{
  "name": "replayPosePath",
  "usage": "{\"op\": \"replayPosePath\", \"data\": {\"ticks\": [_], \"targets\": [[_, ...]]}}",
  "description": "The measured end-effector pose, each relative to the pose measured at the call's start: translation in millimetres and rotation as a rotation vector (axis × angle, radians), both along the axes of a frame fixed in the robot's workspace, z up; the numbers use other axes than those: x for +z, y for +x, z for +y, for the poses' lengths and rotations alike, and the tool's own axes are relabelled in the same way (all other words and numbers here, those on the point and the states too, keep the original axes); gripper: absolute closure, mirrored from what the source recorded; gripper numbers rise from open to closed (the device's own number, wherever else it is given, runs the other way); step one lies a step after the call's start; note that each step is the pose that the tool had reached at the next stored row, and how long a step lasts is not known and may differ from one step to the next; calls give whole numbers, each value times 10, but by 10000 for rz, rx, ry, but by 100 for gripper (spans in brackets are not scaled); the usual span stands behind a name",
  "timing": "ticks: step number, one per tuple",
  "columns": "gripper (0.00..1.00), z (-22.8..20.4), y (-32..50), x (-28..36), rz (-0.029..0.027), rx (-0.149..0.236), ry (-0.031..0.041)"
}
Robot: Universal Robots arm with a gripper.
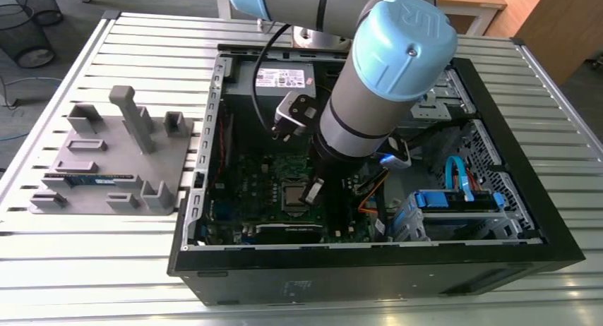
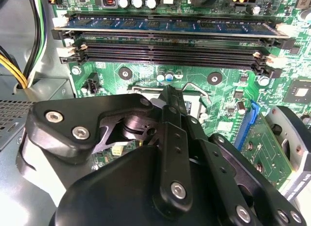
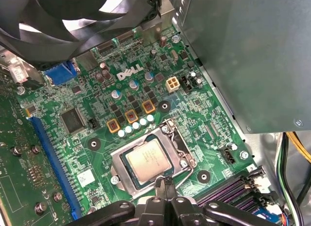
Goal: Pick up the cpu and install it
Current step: 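Install the first cpu locking lever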
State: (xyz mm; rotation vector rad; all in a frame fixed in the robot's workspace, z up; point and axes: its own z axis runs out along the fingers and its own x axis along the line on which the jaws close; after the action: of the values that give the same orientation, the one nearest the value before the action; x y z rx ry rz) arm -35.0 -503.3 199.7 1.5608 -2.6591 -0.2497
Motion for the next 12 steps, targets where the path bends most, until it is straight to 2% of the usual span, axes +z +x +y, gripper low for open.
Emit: {"op": "replayPosePath", "data": {"ticks": [5, 12], "targets": [[89, -6, 0, -3, 0, 3, -15], [89, -44, 0, -2, 0, 3, -88]]}}
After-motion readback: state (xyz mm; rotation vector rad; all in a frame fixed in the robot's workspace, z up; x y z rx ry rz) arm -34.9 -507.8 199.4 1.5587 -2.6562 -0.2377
